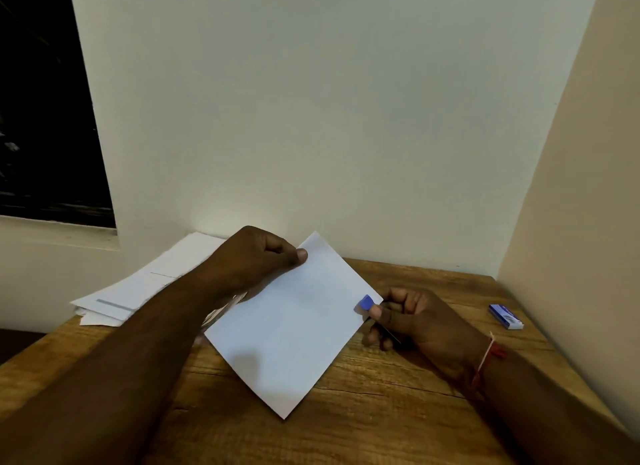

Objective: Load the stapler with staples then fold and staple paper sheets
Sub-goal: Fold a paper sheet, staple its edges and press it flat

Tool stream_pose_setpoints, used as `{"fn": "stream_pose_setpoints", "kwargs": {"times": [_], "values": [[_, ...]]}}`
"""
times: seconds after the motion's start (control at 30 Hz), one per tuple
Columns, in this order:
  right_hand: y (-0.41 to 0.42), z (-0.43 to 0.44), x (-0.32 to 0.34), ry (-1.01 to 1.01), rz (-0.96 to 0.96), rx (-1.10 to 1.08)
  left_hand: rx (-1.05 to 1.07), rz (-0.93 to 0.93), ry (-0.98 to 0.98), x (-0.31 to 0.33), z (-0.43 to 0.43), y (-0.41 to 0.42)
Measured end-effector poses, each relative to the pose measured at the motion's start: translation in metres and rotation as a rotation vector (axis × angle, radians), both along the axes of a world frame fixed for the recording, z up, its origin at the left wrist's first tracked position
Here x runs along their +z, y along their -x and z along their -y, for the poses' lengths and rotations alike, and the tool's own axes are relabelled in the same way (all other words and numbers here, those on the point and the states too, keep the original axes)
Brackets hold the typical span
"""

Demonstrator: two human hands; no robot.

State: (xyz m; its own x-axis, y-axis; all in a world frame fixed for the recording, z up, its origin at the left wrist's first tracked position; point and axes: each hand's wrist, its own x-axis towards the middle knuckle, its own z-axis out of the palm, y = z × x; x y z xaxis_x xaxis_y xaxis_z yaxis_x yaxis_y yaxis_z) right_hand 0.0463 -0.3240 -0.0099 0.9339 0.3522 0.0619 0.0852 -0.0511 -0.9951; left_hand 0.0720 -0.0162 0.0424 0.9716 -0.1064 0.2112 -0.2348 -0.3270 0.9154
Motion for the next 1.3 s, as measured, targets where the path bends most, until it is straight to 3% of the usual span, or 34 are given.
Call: {"fn": "stream_pose_setpoints", "kwargs": {"times": [0.17,0.77,1.07,1.3], "values": [[0.000,0.000,0.000,0.002,0.005,-0.009,0.006,-0.016,0.060,0.001,0.005,0.001],[-0.001,0.000,-0.001,-0.090,0.025,-0.112,0.069,0.135,-0.016,-0.008,-0.003,-0.013],[-0.004,0.003,-0.003,-0.011,0.088,-0.158,0.066,0.135,0.040,-0.013,-0.001,-0.015],[-0.007,0.006,0.002,0.093,0.164,-0.206,0.091,0.112,-0.022,-0.011,0.001,-0.012]]}}
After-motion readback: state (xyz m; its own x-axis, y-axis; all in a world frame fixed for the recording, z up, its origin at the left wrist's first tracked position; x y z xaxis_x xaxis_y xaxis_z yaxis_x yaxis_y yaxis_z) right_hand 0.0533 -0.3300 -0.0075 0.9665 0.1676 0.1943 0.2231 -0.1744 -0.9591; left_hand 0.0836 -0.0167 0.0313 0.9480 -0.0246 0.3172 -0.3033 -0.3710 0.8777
